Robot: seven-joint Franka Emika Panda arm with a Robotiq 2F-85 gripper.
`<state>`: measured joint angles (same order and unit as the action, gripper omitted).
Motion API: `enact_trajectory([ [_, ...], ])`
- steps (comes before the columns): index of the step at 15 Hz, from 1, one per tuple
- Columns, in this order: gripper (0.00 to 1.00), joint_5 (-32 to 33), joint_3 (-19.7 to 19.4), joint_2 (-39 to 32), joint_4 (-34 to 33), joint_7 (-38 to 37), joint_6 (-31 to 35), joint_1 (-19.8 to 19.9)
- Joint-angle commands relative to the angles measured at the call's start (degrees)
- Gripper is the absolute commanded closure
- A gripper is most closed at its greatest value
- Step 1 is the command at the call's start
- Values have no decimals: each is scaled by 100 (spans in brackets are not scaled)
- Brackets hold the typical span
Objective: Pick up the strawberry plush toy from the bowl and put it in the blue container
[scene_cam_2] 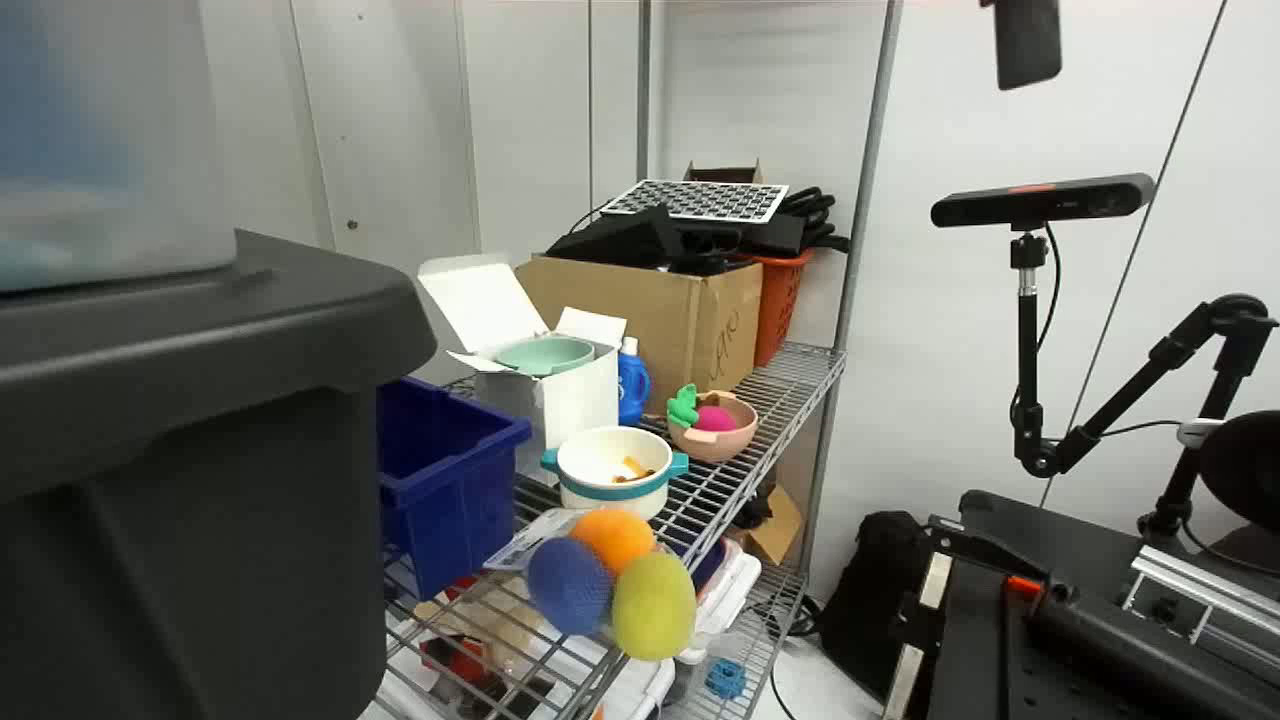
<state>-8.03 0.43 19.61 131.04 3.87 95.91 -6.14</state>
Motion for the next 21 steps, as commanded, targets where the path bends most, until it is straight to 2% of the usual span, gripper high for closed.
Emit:
enact_trajectory([
  [1, 0, -20, 75, -2, -15, 22, -11, 86],
  [14, 0, 31, 64, -67, -54, 29, -38, 108],
  [19, 0, 236, -14, -302, -252, 201, 162, 238],
  [21, 0, 269, -35, -483, -355, 247, 458, 299],
])
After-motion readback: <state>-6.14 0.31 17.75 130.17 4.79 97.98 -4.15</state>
